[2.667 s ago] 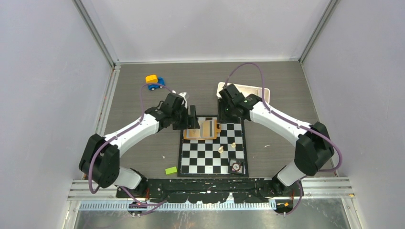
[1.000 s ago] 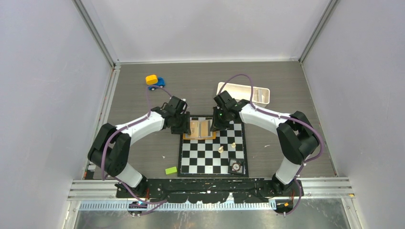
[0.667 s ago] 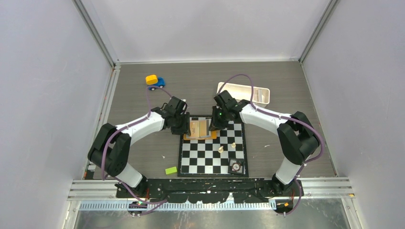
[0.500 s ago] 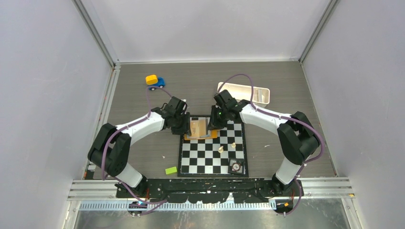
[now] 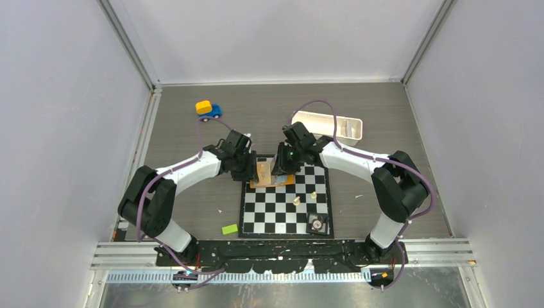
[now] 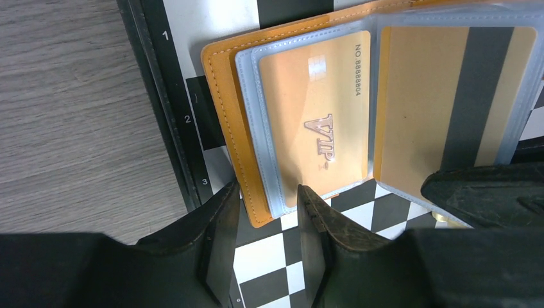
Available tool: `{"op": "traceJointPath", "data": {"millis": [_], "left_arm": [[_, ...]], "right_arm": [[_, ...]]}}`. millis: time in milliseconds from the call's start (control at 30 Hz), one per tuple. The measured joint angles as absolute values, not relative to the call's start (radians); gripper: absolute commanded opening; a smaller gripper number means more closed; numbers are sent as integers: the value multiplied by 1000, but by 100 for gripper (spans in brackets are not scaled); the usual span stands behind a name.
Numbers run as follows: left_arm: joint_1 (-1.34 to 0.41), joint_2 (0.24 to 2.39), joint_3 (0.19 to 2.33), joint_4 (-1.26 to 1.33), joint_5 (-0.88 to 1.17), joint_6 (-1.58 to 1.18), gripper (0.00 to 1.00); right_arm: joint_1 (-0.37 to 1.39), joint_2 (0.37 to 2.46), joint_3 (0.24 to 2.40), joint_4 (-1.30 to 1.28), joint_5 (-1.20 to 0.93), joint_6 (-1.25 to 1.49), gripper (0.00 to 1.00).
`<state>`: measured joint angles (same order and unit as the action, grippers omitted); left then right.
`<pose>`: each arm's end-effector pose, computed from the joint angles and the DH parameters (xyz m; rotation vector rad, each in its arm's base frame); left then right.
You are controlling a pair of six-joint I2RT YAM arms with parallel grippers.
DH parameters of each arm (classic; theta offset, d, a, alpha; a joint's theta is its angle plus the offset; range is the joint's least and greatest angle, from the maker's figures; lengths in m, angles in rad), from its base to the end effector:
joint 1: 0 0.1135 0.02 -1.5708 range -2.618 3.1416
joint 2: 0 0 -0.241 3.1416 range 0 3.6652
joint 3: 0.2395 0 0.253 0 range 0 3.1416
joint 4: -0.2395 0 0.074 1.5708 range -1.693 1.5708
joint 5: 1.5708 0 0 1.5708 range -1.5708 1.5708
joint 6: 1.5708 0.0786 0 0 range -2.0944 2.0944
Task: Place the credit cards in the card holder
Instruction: Turn over the card slot in the card holder.
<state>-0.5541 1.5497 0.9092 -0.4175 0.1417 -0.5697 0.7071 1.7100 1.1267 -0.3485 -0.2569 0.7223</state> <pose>0.2683 -0.1790 0.1234 0.0295 2.7305 -0.5453 0.2768 0.2628 0.1465 -0.0947 2.6975 0.8478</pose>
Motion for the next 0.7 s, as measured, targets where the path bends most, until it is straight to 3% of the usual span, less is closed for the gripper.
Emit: {"op": "traceJointPath", "data": {"millis": [533,700], "left_arm": [[-554,1548,905,-415,142,-572,40],[-554,1535,898,-416,138,-572,45]], "right_arm": [[717,1710,1130,-335,-272,730,40],[719,1710,1130,-305,-293,735,43]]}}
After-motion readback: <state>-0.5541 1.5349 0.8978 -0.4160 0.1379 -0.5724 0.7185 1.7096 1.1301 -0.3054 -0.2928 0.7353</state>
